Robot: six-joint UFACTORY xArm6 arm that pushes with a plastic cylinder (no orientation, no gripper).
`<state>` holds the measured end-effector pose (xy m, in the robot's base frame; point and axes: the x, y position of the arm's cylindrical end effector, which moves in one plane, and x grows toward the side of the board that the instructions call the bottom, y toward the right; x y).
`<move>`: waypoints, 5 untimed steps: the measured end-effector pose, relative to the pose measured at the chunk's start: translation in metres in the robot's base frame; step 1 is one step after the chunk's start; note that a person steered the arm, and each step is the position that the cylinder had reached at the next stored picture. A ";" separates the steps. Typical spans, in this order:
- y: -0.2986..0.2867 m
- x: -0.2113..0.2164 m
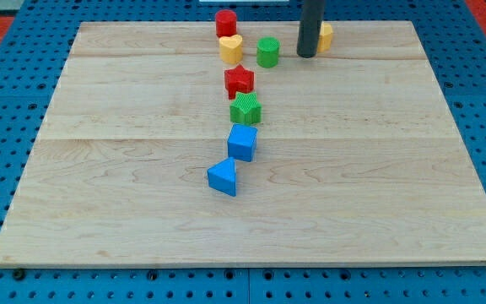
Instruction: Slide the yellow hexagon a bit up
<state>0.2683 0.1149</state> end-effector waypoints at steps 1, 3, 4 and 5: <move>0.027 -0.003; 0.013 0.025; -0.003 -0.001; 0.001 -0.017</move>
